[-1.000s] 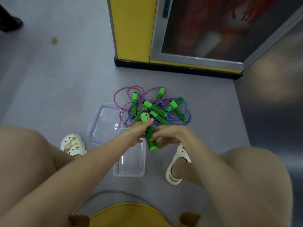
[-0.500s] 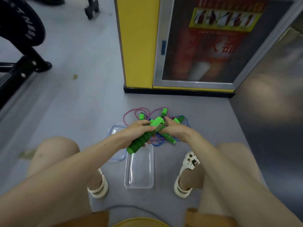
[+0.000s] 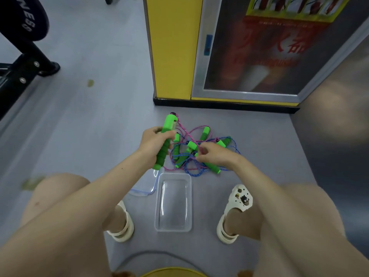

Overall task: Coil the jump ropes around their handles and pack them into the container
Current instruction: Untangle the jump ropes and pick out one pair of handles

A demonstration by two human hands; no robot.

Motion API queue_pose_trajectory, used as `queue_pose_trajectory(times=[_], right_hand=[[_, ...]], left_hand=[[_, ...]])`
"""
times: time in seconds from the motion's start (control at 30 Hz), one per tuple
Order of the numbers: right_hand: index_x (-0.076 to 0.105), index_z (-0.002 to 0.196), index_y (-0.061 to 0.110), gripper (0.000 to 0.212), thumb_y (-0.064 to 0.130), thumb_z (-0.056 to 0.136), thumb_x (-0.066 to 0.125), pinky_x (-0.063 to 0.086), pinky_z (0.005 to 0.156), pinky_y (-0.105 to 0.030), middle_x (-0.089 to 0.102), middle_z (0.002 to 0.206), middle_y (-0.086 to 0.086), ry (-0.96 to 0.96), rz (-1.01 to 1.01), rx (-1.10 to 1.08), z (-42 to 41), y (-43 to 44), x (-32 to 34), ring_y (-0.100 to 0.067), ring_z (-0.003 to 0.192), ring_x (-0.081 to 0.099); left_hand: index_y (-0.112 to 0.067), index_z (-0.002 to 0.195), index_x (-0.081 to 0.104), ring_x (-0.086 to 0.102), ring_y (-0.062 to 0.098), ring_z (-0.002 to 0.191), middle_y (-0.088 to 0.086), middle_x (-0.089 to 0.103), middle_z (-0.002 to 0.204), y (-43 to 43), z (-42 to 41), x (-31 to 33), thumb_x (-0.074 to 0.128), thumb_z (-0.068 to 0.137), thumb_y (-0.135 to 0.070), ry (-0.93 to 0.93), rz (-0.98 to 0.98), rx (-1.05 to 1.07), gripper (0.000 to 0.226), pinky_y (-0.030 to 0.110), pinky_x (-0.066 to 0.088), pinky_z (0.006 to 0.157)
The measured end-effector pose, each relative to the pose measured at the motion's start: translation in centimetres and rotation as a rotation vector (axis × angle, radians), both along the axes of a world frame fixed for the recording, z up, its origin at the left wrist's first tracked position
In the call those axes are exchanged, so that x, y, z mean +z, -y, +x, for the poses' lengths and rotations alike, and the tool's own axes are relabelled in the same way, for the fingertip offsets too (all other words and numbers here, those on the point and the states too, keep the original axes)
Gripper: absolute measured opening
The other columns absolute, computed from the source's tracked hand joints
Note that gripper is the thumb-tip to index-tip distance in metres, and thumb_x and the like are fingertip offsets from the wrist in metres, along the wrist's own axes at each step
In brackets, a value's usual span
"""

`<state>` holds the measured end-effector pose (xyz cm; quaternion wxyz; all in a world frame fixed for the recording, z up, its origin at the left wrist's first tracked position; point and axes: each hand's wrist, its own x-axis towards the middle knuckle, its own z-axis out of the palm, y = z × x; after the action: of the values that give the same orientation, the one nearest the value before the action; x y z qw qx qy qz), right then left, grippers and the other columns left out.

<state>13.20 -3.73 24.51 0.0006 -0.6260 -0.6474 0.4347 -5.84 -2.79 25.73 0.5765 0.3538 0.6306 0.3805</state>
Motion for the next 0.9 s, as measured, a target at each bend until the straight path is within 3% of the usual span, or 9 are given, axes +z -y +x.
queue_pose_trajectory(times=[0.07, 0.17, 0.2, 0.27, 0.33, 0.57, 0.73, 0.83, 0.9], right_hand=[[0.048, 0.075, 0.015, 0.023, 0.027, 0.091, 0.059, 0.030, 0.058, -0.029, 0.049, 0.075, -0.005, 0.016, 0.027, -0.066, 0.1, -1.2, 0.6, -0.015, 0.068, 0.042], [0.061, 0.082, -0.003, 0.045, 0.040, 0.093, 0.054, 0.030, 0.063, -0.029, 0.044, 0.075, -0.024, 0.093, 0.017, -0.127, 0.5, -2.8, 1.1, -0.018, 0.070, 0.044], [0.063, 0.082, -0.005, 0.048, 0.040, 0.094, 0.052, 0.033, 0.065, -0.028, 0.048, 0.067, -0.018, 0.097, 0.026, -0.165, 0.4, -3.3, 1.0, -0.019, 0.068, 0.048], [0.062, 0.069, 0.001, 0.045, 0.033, 0.098, 0.048, 0.043, 0.058, -0.023, 0.058, 0.055, -0.005, -0.005, 0.026, -0.276, 0.0, -4.3, 1.2, -0.017, 0.054, 0.058], [0.059, 0.067, 0.005, 0.043, 0.027, 0.101, 0.043, 0.050, 0.047, -0.020, 0.063, 0.054, -0.007, -0.220, -0.039, -0.409, -0.6, -4.9, 1.8, -0.013, 0.045, 0.062], [0.058, 0.087, -0.001, 0.034, 0.027, 0.101, 0.044, 0.058, 0.055, -0.029, 0.070, 0.067, -0.020, -0.704, -0.270, -0.572, -2.6, -5.2, 4.4, -0.026, 0.061, 0.071], [0.056, 0.084, 0.000, 0.035, 0.025, 0.102, 0.040, 0.058, 0.052, -0.028, 0.069, 0.064, -0.019, -0.888, -0.237, -0.753, -2.8, -5.5, 3.9, -0.026, 0.058, 0.070], [0.056, 0.083, -0.001, 0.037, 0.024, 0.103, 0.038, 0.059, 0.056, -0.029, 0.069, 0.068, -0.022, -1.007, -0.268, -0.834, -2.1, -6.0, 3.6, -0.026, 0.061, 0.071], [0.059, 0.086, -0.002, 0.038, 0.024, 0.103, 0.038, 0.059, 0.057, -0.029, 0.070, 0.072, -0.021, -0.995, -0.307, -0.838, -2.0, -5.9, 3.3, -0.025, 0.063, 0.071]], left_hand=[[-0.006, 0.101, 0.060, 0.055, 0.014, 0.046, 0.009, 0.062, 0.077, -1.0, -0.4, -0.1, 0.069, 0.084, -0.012, 0.016, 0.036, 0.174, 0.020, 0.023, 0.044, 0.045], [-0.010, 0.092, 0.052, 0.049, 0.017, 0.050, 0.006, 0.052, 0.067, -2.4, -1.4, -0.1, 0.062, 0.085, -0.009, 0.026, 0.054, 0.436, 0.013, 0.025, 0.041, 0.048], [-0.010, 0.091, 0.050, 0.046, 0.016, 0.049, 0.006, 0.049, 0.064, -2.8, -1.7, -0.2, 0.062, 0.085, -0.007, 0.053, 0.019, 0.460, 0.015, 0.024, 0.041, 0.048], [-0.011, 0.088, 0.052, 0.046, 0.014, 0.046, 0.005, 0.049, 0.063, -3.3, -2.1, -0.2, 0.065, 0.082, -0.003, 0.110, -0.082, 0.368, 0.017, 0.022, 0.041, 0.046], [-0.011, 0.090, 0.057, 0.048, 0.013, 0.046, 0.005, 0.053, 0.066, -3.2, -1.7, -0.1, 0.068, 0.080, -0.001, 0.125, -0.160, 0.212, 0.017, 0.022, 0.042, 0.047], [-0.005, 0.109, 0.062, 0.059, 0.018, 0.065, 0.012, 0.063, 0.082, -1.8, 0.9, 0.1, 0.061, 0.079, 0.005, 0.074, -0.154, -0.102, 0.031, 0.029, 0.050, 0.057], [-0.007, 0.105, 0.063, 0.059, 0.021, 0.075, 0.014, 0.063, 0.090, -2.1, 0.8, 0.4, 0.052, 0.079, 0.010, 0.176, -0.166, -0.144, 0.033, 0.030, 0.053, 0.064], [-0.011, 0.100, 0.064, 0.056, 0.017, 0.069, 0.009, 0.066, 0.085, -2.1, 0.6, 0.4, 0.065, 0.077, 0.003, -0.025, -0.089, -0.243, 0.027, 0.027, 0.046, 0.061], [-0.011, 0.092, 0.061, 0.060, 0.019, 0.067, 0.006, 0.065, 0.074, -1.9, 0.6, 0.6, 0.072, 0.075, 0.002, -0.094, -0.022, -0.218, 0.025, 0.032, 0.050, 0.064]])
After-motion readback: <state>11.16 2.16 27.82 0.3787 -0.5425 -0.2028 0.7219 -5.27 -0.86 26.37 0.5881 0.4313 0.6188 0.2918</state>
